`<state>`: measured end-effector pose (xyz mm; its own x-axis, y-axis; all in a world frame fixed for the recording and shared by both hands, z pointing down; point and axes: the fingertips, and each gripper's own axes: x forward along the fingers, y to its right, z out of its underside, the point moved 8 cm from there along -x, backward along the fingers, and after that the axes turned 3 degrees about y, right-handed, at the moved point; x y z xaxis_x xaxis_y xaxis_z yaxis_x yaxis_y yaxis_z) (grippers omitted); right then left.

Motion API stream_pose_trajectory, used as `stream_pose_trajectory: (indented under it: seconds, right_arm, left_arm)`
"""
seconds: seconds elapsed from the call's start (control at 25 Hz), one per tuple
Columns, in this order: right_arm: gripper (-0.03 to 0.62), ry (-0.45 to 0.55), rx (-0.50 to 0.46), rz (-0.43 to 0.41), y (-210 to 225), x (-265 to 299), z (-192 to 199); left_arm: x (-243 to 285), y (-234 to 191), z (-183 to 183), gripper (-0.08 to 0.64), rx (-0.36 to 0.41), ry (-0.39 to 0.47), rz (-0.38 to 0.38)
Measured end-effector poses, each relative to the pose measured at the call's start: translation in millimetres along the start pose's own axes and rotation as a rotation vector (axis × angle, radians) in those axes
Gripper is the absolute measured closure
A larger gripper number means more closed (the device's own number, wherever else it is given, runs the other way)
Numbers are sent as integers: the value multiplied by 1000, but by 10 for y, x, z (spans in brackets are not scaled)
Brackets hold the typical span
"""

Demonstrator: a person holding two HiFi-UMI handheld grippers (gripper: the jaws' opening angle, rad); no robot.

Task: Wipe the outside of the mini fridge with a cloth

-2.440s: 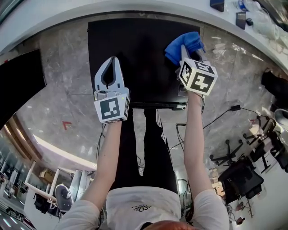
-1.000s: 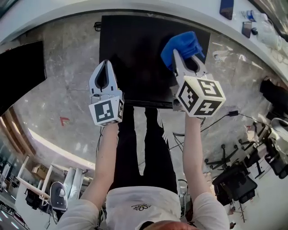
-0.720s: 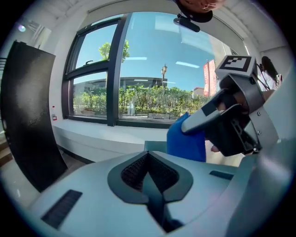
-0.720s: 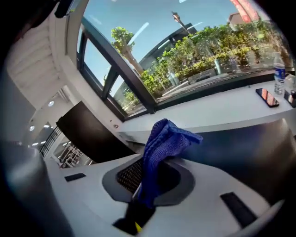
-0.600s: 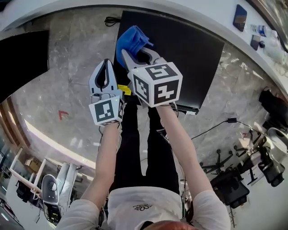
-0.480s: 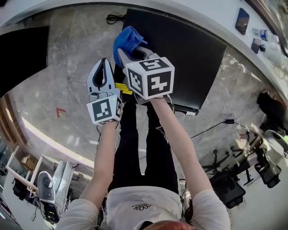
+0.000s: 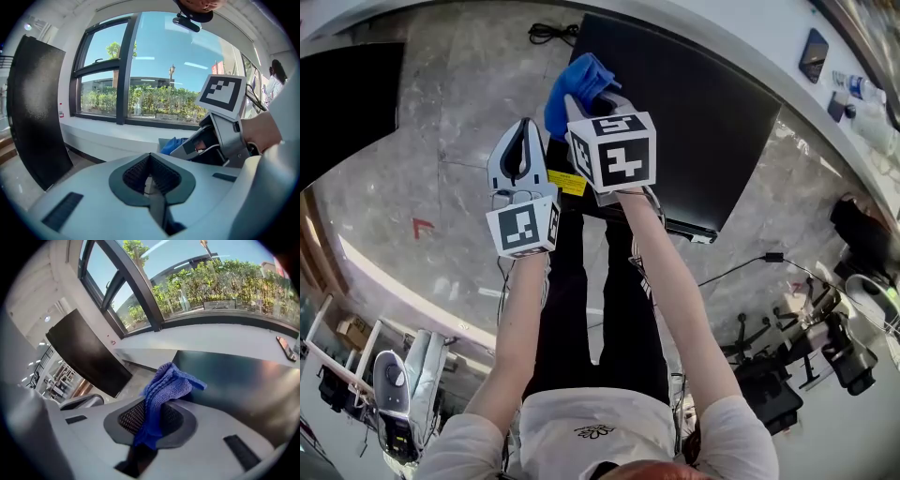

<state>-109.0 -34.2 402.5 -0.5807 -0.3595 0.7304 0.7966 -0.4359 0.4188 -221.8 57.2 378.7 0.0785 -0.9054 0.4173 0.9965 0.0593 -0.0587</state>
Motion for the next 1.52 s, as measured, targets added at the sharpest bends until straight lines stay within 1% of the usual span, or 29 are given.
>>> stream_pose_trajectory:
  seconds: [0.24, 0.36, 0.56, 0.72, 0.92, 1.12, 1.52]
  right_arm:
    - [520, -5, -54, 70, 111, -159, 74]
    - [520, -16, -84, 113, 251, -278, 152]
    - [520, -24, -10, 121, 605, -481, 289]
    - [520, -24, -19, 173, 780, -658, 357]
    - [520, -23, 15, 243, 1102, -970, 516]
    - [520, -24, 31, 291, 1432, -1279, 666]
    - [520, -38, 25, 413, 1941, -1795, 896]
  left_arm:
    - [30, 64, -53, 555, 13, 9, 30]
    - [40, 104, -58, 555, 9, 19, 34]
    - [58, 297, -35, 555, 18, 14, 58]
    - [51, 402, -34, 555, 26, 9, 72]
    - [53, 479, -32, 555, 37, 5, 80]
    - [90, 639, -38, 555, 46, 2, 84]
    - [120, 1010, -61, 555, 89, -10, 144]
